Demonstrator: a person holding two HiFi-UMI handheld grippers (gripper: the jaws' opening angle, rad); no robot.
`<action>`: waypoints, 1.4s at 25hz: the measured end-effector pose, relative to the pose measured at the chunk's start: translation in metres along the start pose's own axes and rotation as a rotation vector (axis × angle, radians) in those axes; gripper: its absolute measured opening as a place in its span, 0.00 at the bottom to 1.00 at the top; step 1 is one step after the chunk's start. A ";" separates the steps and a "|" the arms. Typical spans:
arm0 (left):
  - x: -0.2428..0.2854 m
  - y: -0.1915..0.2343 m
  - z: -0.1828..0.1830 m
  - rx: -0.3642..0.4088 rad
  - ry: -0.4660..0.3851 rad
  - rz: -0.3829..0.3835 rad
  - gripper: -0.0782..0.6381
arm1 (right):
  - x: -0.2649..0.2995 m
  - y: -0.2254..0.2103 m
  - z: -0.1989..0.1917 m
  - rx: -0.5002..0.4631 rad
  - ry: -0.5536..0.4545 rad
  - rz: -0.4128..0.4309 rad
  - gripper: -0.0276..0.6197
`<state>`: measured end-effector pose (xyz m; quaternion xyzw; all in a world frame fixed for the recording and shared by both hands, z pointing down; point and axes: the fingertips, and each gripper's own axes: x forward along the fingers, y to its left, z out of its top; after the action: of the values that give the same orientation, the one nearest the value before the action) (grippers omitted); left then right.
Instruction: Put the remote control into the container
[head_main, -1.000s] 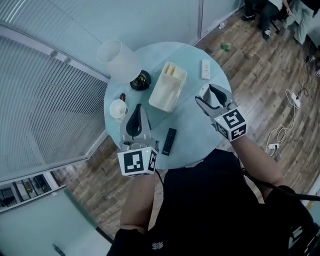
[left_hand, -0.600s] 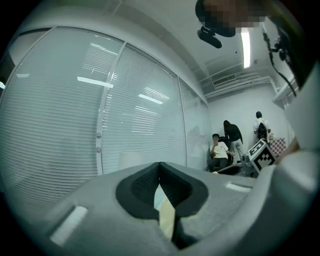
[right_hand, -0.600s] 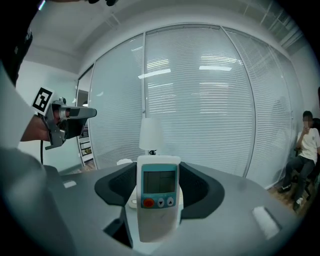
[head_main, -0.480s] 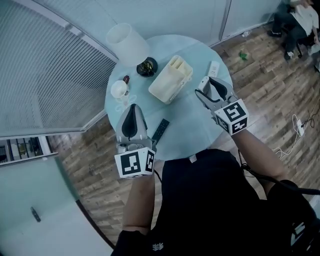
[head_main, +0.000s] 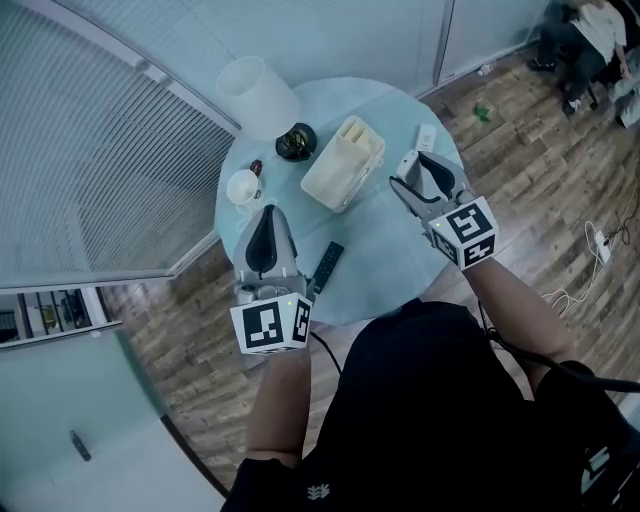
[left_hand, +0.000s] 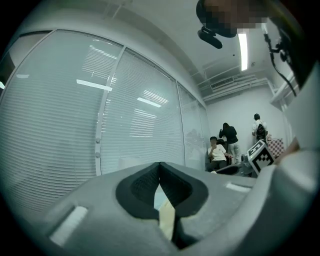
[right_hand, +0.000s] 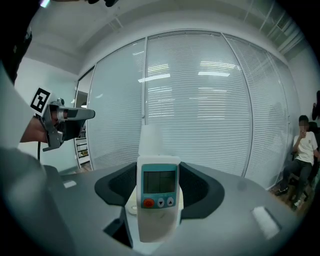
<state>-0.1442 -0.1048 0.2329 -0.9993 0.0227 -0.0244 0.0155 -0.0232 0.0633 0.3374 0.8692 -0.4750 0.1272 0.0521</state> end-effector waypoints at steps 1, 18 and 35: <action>0.001 0.001 0.000 -0.006 -0.005 -0.011 0.11 | -0.001 0.000 0.001 -0.001 0.000 -0.011 0.46; 0.002 0.023 0.004 -0.043 -0.070 -0.030 0.11 | 0.001 -0.006 0.028 -0.043 -0.009 -0.089 0.46; 0.087 0.001 -0.007 -0.014 0.028 0.223 0.11 | 0.082 -0.080 0.024 -0.039 -0.002 0.190 0.46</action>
<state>-0.0575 -0.1099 0.2441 -0.9902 0.1341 -0.0365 0.0109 0.0907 0.0350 0.3391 0.8192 -0.5576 0.1216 0.0564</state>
